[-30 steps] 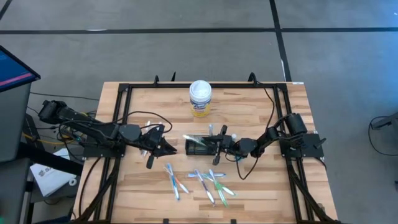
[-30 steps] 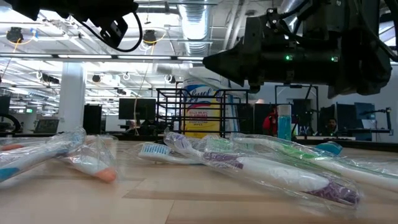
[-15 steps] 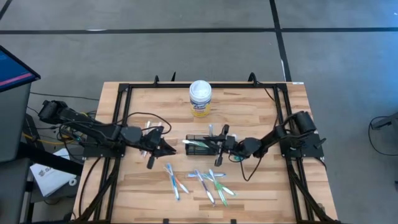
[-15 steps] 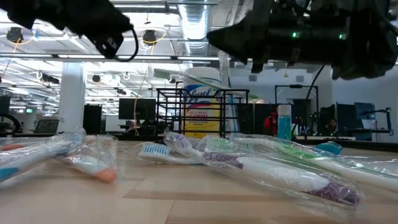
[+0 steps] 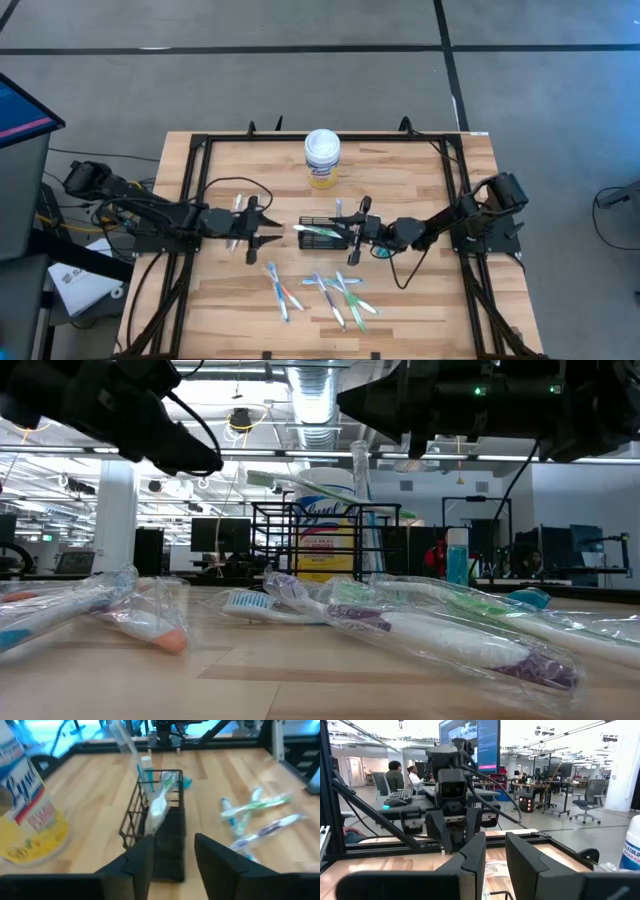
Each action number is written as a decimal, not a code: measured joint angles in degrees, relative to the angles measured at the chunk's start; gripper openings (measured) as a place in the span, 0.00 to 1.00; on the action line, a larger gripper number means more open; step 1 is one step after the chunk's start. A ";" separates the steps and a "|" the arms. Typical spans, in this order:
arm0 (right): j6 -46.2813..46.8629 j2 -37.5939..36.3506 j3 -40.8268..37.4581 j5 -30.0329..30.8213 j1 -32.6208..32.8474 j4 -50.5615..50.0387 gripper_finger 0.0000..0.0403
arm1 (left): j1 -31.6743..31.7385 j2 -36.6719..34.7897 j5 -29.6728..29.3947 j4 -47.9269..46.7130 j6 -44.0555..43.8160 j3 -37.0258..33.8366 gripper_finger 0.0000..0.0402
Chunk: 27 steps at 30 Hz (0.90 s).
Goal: Pick & Place toothbrushing station
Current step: Put the top right green toothbrush into the black mesh organizer
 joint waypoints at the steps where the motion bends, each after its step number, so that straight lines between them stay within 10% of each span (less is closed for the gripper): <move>1: -0.10 0.00 0.05 -0.04 0.00 -0.15 0.16 | 0.00 1.13 -0.60 1.03 1.40 0.00 0.37; 14: -0.13 0.02 0.05 -0.13 0.02 -0.19 0.16 | 1.38 11.02 -3.17 12.42 7.07 0.02 0.45; 27: -0.13 0.02 0.05 -0.13 0.02 -0.19 0.16 | 2.45 11.32 -2.81 13.36 7.09 0.02 0.31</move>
